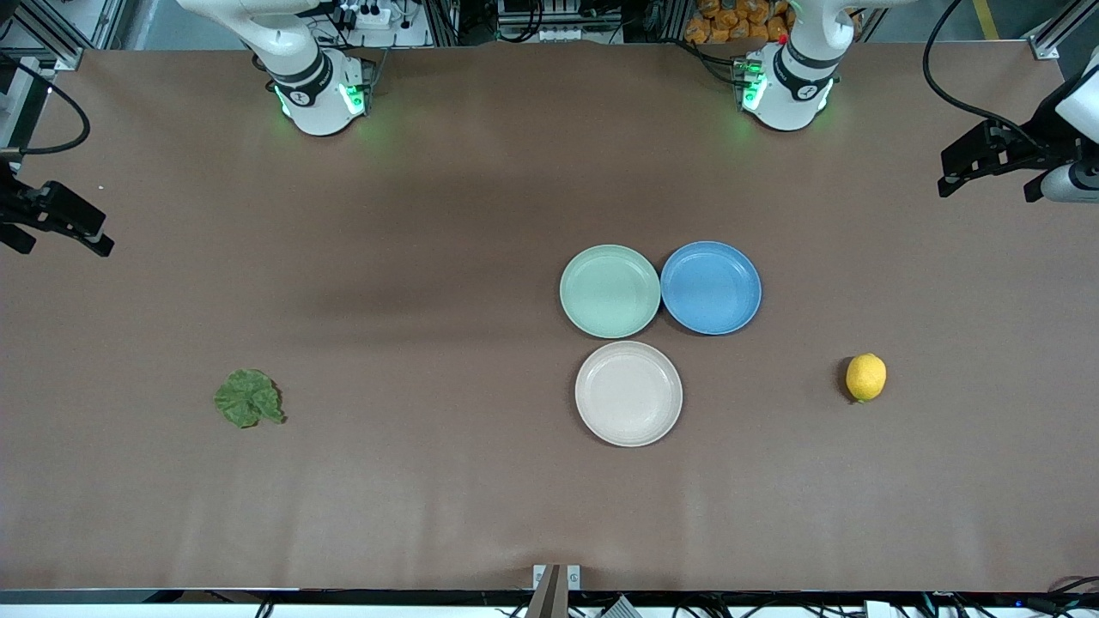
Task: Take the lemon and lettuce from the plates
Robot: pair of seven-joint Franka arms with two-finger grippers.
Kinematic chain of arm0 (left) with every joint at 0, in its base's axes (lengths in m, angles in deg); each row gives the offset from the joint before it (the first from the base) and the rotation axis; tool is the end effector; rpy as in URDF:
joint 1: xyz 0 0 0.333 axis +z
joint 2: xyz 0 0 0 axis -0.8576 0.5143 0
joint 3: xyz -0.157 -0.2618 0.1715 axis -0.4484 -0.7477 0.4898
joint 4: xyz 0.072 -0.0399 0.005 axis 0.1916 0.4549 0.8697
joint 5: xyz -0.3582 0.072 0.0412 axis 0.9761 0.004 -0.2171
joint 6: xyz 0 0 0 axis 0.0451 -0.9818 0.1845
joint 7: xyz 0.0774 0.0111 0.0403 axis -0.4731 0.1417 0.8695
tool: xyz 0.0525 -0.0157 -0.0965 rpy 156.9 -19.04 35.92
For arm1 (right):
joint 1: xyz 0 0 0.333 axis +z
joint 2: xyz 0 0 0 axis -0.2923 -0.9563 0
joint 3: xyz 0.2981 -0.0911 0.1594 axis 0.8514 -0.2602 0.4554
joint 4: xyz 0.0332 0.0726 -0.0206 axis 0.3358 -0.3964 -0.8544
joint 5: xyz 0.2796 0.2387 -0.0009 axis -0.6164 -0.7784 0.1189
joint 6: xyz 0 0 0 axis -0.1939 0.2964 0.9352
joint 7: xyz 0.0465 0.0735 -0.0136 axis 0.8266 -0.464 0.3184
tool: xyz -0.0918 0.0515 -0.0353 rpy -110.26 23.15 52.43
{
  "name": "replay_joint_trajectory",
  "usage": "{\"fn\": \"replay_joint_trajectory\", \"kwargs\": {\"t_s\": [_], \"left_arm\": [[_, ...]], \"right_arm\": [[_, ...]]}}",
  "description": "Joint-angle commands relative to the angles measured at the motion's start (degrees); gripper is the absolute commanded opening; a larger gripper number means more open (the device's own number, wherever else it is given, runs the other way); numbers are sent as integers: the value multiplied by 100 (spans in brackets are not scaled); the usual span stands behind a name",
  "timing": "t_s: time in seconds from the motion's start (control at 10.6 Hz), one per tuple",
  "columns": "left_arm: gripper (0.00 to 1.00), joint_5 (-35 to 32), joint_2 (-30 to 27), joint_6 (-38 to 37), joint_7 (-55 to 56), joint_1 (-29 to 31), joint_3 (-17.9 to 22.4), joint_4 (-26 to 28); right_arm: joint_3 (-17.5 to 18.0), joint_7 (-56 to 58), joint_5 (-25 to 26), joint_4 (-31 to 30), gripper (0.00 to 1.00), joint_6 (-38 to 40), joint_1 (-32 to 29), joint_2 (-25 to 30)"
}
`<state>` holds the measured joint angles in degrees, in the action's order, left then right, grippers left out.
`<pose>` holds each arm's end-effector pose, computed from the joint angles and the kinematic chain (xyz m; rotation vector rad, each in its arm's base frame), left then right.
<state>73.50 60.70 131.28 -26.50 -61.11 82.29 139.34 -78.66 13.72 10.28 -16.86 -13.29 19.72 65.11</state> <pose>0.5113 -0.0510 0.6994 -3.1307 0.1504 0.0186 0.5279 -0.0205 0.6760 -3.1179 0.0999 -0.2139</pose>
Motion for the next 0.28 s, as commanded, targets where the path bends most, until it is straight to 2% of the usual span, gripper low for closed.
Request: {"fn": "replay_joint_trajectory", "kwargs": {"t_s": [0.0,0.19], "left_arm": [[100,-66,67,-149,-129,-31,29,-173],[100,-57,76,-149,-137,-31,29,-173]], "right_arm": [[6,-74,80,-290,100,-174,44,211],[32,-48,80,-580,100,-376,44,219]]}}
